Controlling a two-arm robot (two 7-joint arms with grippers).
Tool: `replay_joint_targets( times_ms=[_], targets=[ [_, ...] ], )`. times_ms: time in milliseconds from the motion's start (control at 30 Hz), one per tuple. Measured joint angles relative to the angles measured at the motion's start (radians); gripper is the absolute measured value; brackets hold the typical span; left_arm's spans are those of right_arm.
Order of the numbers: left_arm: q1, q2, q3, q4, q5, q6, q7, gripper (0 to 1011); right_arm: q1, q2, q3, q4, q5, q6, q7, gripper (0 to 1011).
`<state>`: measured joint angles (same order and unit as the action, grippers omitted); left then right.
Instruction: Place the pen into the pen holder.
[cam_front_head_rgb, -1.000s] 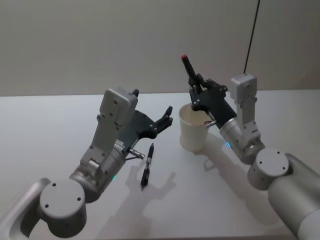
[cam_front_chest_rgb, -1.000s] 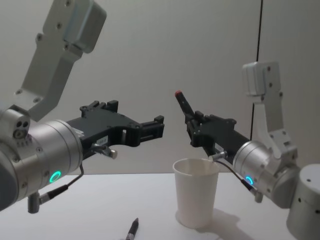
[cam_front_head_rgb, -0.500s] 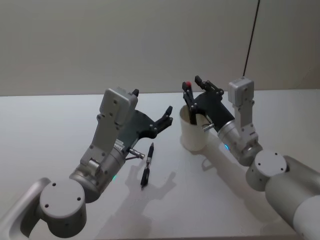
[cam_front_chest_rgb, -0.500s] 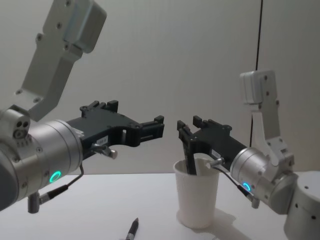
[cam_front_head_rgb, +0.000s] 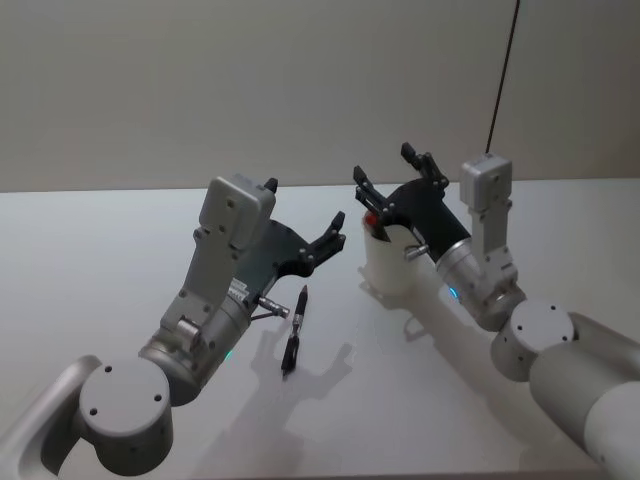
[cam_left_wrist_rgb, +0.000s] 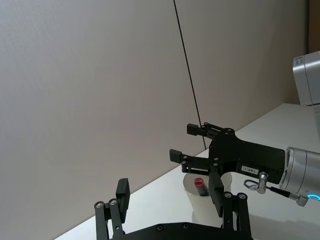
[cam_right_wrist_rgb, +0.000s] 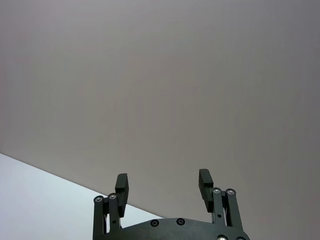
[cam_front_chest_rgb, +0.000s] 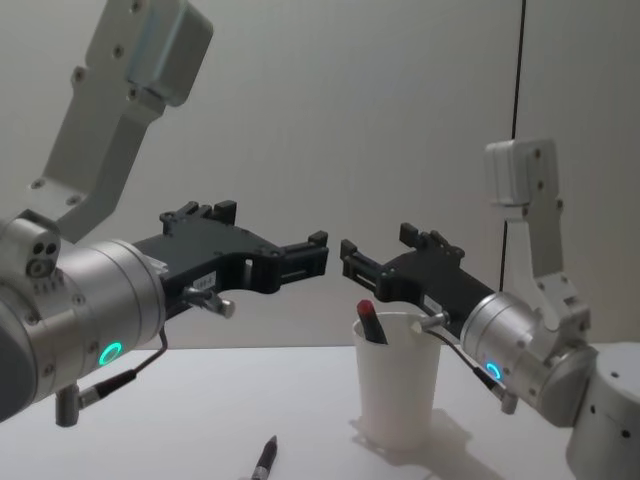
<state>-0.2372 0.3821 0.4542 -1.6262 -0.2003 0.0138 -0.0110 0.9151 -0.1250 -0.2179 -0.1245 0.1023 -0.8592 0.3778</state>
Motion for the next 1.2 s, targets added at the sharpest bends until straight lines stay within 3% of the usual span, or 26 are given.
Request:
replay_joint_targets(
  times_ms=[200,300,467,567,633,667,867,1100,1167,1200],
  targets=[
    [0.0,0.0,0.0,0.0,0.0,0.0,0.0,1004,0.005,-0.002,0.019,0.0,0.018,-0.011,0.017,997],
    [0.0,0.0,0.0,0.0,0.0,0.0,0.0,1004,0.002,-0.002,0.024,-0.019,0.022,-0.007,0.018,1001],
    [0.0,0.0,0.0,0.0,0.0,0.0,0.0,1004,-0.056,0.006,0.027,-0.153,0.022,0.061,0.005,1001],
    [0.0,0.0,0.0,0.0,0.0,0.0,0.0,1004,-0.108,0.015,0.026,-0.273,0.012,0.139,-0.015,1001],
    [0.0,0.0,0.0,0.0,0.0,0.0,0.0,1004,-0.159,0.023,0.024,-0.394,-0.001,0.218,-0.038,1001],
    [0.0,0.0,0.0,0.0,0.0,0.0,0.0,1004,-0.159,0.023,0.024,-0.394,-0.001,0.218,-0.038,1001],
    [0.0,0.0,0.0,0.0,0.0,0.0,0.0,1004,-0.247,0.038,0.018,-0.619,-0.034,0.393,-0.096,1001],
    [0.0,0.0,0.0,0.0,0.0,0.0,0.0,1004,-0.316,0.053,0.015,-0.786,-0.058,0.542,-0.142,1001],
    [0.0,0.0,0.0,0.0,0.0,0.0,0.0,1004,-0.348,0.062,0.015,-0.867,-0.064,0.603,-0.162,1001],
    [0.0,0.0,0.0,0.0,0.0,0.0,0.0,1004,-0.348,0.062,0.015,-0.867,-0.064,0.603,-0.162,1001]
  ],
)
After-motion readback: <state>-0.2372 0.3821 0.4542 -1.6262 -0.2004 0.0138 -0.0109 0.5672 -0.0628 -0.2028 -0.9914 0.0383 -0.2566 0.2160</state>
